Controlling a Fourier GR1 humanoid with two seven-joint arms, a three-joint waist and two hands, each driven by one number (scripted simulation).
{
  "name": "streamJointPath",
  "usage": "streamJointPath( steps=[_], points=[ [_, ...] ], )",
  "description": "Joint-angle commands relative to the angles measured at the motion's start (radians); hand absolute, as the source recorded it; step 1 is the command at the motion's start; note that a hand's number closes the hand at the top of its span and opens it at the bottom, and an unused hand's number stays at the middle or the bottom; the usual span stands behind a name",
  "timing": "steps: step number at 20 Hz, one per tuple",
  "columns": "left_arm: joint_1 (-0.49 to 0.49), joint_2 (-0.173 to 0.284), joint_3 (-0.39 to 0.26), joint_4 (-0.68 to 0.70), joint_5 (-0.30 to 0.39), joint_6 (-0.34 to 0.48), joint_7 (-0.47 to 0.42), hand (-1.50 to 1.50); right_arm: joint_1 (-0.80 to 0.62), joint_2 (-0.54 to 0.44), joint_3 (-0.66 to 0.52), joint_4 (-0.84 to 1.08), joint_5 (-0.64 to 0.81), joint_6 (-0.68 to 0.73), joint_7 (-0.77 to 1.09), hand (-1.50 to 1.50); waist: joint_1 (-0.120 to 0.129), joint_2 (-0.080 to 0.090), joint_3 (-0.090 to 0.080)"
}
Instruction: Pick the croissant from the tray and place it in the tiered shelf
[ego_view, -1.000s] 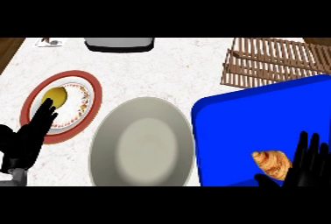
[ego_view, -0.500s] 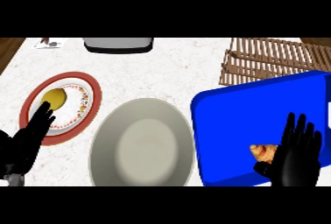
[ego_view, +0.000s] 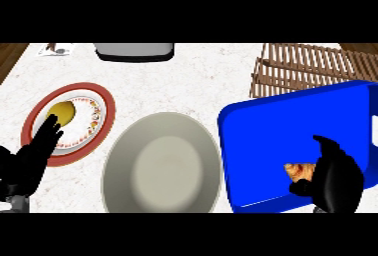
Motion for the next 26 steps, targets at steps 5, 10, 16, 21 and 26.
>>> streamJointPath(
  steps=[5, 10, 16, 21, 26],
  points=[
    [-0.037, 0.01, 0.044, 0.069, 0.007, -0.049, -0.02, 0.0, 0.007, -0.022, 0.007, 0.121, 0.107, -0.117, 0.0, 1.5, -0.001, 0.017, 0.014],
    [0.001, -0.002, 0.049, 0.015, -0.004, -0.051, 0.0, 0.0, 0.01, -0.036, 0.02, 0.043, 0.172, -0.133, 0.023, 1.5, 0.001, 0.015, 0.014],
    [-0.043, -0.021, 0.008, 0.031, -0.022, -0.046, -0.01, 0.0, -0.079, -0.108, 0.171, 0.041, -0.237, 0.352, -0.35, 1.5, 0.046, 0.031, 0.013],
    [-0.041, -0.016, 0.024, 0.001, -0.034, -0.004, 0.051, 0.0, -0.182, -0.201, 0.046, -0.138, -0.467, 0.643, -0.456, 1.5, 0.004, 0.013, 0.014],
    [-0.053, -0.009, 0.057, 0.05, -0.015, -0.04, 0.024, 0.0, -0.28, -0.262, -0.171, -0.285, -0.675, 0.851, -0.425, 1.5, -0.01, 0.013, 0.014]
  ],
)
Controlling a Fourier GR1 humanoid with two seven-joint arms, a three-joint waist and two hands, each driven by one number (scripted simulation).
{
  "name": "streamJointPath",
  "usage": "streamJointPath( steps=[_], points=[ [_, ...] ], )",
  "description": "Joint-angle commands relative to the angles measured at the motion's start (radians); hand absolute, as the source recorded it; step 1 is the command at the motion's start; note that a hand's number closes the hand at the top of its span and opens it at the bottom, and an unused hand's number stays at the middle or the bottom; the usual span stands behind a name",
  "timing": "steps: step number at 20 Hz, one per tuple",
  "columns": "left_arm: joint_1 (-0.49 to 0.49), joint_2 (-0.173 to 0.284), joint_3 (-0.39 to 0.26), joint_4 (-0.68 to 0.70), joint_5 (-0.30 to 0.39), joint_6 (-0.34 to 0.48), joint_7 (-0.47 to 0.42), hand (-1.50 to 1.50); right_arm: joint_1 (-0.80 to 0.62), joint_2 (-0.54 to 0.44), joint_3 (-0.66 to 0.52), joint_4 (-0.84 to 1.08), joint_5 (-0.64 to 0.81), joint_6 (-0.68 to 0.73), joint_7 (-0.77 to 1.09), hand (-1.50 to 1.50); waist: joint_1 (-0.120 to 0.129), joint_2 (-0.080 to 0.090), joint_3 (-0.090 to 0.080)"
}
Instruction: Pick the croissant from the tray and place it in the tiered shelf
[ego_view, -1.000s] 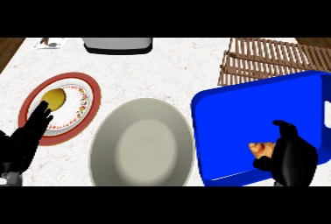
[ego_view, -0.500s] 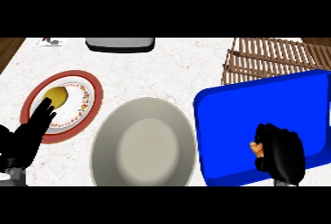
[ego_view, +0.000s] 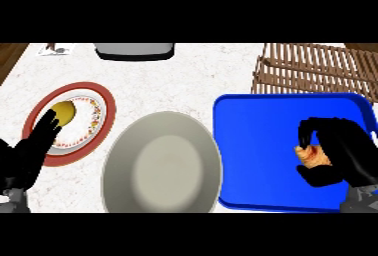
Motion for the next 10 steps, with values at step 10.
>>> streamJointPath(
  steps=[10],
  points=[
    [0.092, -0.011, 0.017, -0.036, -0.003, -0.025, -0.055, 0.0, -0.29, 0.076, -0.495, -0.297, -0.631, 0.438, 0.382, 1.5, -0.011, -0.007, 0.002]
  ],
)
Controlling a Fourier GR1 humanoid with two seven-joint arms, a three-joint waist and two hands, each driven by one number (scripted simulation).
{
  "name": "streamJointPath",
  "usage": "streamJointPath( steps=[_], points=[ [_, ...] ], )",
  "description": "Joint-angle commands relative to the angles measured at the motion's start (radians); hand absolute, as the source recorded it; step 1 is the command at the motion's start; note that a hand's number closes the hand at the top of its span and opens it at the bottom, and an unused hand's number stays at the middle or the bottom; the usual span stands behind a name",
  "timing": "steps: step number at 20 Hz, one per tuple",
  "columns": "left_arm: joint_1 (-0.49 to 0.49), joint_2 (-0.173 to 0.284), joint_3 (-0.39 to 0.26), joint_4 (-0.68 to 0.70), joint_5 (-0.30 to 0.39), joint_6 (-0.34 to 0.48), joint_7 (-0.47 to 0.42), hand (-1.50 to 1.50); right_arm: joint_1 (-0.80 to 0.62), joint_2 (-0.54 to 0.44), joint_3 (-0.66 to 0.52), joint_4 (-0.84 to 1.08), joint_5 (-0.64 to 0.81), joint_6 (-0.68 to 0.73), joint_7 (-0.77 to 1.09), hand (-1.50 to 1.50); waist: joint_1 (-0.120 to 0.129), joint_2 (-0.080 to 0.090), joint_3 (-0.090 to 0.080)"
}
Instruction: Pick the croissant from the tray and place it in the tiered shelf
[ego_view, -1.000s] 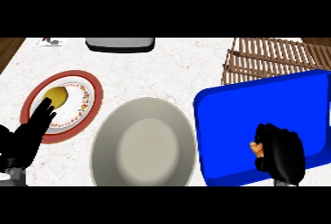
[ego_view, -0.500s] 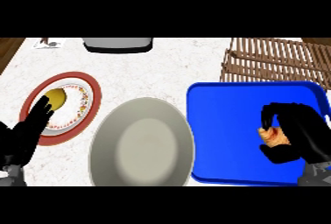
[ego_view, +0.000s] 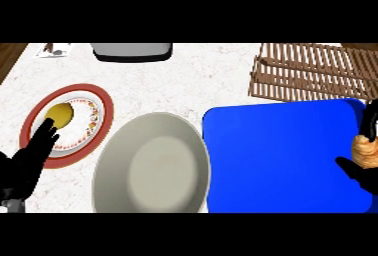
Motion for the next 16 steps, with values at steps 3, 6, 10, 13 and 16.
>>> streamJointPath(
  steps=[3, 6, 10, 13, 16],
  points=[
    [0.023, -0.022, -0.012, -0.04, -0.007, 0.004, 0.031, 0.0, -0.195, -0.027, -0.209, -0.09, -0.295, 0.127, 0.279, 1.5, 0.0, -0.001, 0.0],
    [0.015, -0.001, 0.023, -0.025, -0.005, 0.003, 0.015, 0.0, -0.328, -0.155, -0.311, 0.016, -0.443, 0.143, 0.359, 1.5, -0.002, 0.0, 0.0],
    [-0.028, -0.01, 0.031, 0.03, 0.003, -0.032, 0.008, 0.0, -0.412, -0.245, -0.273, 0.002, -0.503, 0.058, 0.504, 1.5, 0.005, 0.004, 0.0],
    [-0.001, -0.012, 0.027, -0.012, -0.005, -0.03, 0.003, 0.0, -0.506, -0.355, -0.26, 0.083, -0.485, 0.027, 0.553, 1.5, 0.011, 0.004, 0.0],
    [-0.006, -0.027, 0.009, -0.021, -0.04, -0.001, 0.007, 0.0, -0.505, -0.456, -0.212, 0.153, -0.38, 0.048, 0.442, 1.5, 0.02, 0.008, 0.0]
  ],
)
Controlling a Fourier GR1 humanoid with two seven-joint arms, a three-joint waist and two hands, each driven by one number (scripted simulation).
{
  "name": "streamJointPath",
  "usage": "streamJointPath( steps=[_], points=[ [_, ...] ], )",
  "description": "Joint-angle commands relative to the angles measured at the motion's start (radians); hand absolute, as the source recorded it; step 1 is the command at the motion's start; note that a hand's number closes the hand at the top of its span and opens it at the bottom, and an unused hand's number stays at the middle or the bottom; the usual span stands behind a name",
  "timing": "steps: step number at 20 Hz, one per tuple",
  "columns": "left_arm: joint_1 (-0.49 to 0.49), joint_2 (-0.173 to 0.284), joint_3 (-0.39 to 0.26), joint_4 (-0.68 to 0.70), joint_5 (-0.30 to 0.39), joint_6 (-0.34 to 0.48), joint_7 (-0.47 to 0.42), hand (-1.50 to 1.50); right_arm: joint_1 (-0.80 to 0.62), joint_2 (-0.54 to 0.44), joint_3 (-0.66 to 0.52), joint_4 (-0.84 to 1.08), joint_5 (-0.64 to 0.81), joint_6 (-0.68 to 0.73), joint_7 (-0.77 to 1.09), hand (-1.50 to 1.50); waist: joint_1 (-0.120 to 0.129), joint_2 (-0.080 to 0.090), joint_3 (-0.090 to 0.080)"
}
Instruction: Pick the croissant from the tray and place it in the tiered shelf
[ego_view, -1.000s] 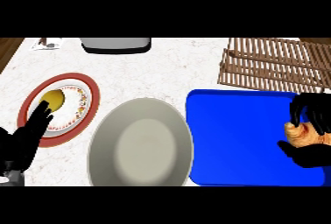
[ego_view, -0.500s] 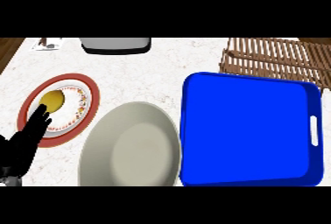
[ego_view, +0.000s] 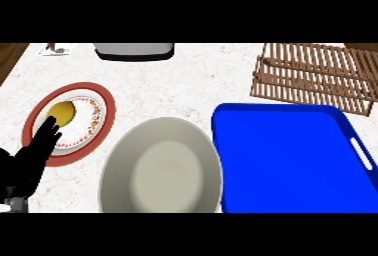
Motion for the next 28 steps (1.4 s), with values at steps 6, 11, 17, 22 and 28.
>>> streamJointPath(
  steps=[6, 11, 17, 22, 28],
  points=[
    [-0.059, 0.001, 0.024, 0.064, 0.013, -0.049, 0.001, 0.0, -0.137, -0.21, 0.12, 0.281, 0.124, -0.034, -0.065, 1.5, 0.011, 0.007, 0.001],
    [-0.032, -0.036, 0.008, 0.049, -0.031, -0.016, -0.025, 0.0, -0.242, -0.252, 0.202, 0.438, 0.214, -0.111, -0.119, 1.5, 0.016, 0.006, 0.0],
    [0.0, -0.019, 0.023, -0.067, -0.011, -0.035, 0.047, 0.0, -0.166, -0.25, 0.281, 0.515, 0.371, -0.232, -0.259, 1.5, 0.018, 0.006, 0.002],
    [-0.036, -0.022, 0.026, 0.001, -0.027, -0.052, 0.032, 0.0, -0.212, -0.242, 0.327, 0.73, 0.445, -0.343, -0.388, 1.5, 0.021, 0.008, 0.001],
    [-0.059, -0.048, 0.03, -0.022, -0.043, -0.016, 0.048, 0.0, -0.2, -0.211, 0.273, 0.922, 0.446, -0.461, -0.506, 1.5, 0.023, 0.01, 0.002]
  ],
)
